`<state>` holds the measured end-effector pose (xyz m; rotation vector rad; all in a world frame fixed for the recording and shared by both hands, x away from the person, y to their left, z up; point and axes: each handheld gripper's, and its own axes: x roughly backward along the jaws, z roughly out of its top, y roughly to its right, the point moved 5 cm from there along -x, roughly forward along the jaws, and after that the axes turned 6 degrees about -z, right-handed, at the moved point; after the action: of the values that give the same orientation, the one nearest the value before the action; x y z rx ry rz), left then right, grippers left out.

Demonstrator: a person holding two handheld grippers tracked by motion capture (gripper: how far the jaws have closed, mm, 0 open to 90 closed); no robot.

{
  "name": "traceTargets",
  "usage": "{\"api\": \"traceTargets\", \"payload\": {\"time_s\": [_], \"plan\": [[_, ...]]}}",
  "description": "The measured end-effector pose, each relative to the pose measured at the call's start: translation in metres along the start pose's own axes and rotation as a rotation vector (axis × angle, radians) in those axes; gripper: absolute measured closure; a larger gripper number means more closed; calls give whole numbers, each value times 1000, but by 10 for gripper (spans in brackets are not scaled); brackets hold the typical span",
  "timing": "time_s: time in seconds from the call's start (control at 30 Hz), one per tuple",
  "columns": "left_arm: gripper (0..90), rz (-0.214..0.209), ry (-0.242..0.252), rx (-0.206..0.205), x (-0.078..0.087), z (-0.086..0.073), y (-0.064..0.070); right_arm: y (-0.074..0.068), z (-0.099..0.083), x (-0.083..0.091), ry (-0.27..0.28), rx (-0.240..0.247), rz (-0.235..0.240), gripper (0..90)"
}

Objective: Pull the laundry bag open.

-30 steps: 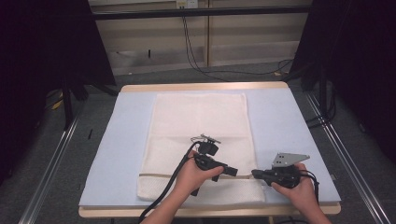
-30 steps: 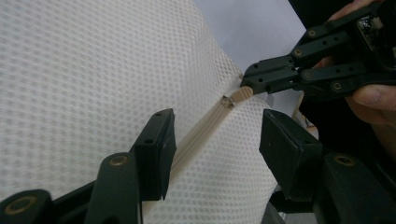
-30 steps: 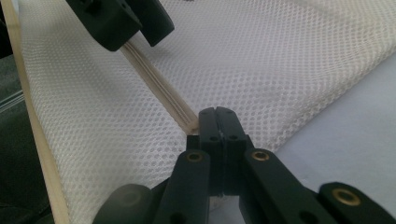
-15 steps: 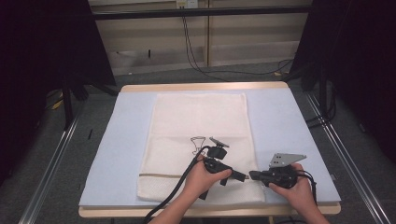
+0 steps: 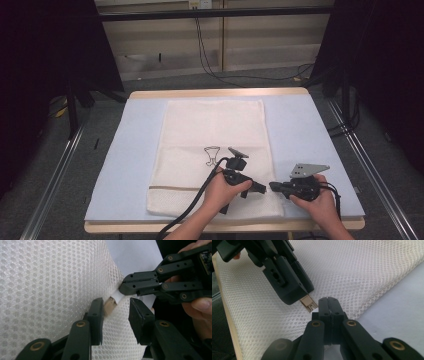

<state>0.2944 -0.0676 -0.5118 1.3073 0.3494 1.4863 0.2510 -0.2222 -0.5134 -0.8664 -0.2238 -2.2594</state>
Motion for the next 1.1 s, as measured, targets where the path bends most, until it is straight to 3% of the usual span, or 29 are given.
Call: {"api": "traceTargets", "payload": {"time_s": [0.13, 0.2, 0.23, 0.3, 0.33, 0.4, 0.47, 0.57, 0.83, 0.9, 0.97, 1.1], "plan": [[687, 17, 8, 9, -4, 1, 2, 0, -1, -1, -3, -4, -3, 900], [743, 38, 5, 9, -5, 1, 1, 0, -2, -1, -4, -3, -3, 900], [802, 53, -15, -11, -3, 1, -2, 0, -2, -2, -7, -5, 0, 900], [845, 51, -25, -8, -2, 1, -4, 0, -3, -2, -14, -4, -3, 900], [850, 46, 9, 16, -4, 2, -2, 0, -3, -2, -13, 0, -5, 900], [868, 47, -10, -11, -1, 1, 1, -1, -3, -3, -13, 10, -12, 900], [874, 55, -28, -36, 1, 0, 1, -2, -3, -3, -17, 26, -14, 900], [874, 34, 7, 22, 0, 1, 1, -2, -3, -3, -18, 30, -17, 900], [876, 48, -33, -12, 14, 0, -3, -2, -3, -2, -32, 25, -19, 900], [876, 42, -16, 18, 14, -1, -1, -1, -3, -2, -29, 29, -19, 900], [875, 35, -43, -3, 16, -2, -4, -2, -3, -2, -32, 31, -21, 900], [876, 34, -11, 26, 20, -1, -3, -2, -3, -3, -35, 35, -15, 900]]}}
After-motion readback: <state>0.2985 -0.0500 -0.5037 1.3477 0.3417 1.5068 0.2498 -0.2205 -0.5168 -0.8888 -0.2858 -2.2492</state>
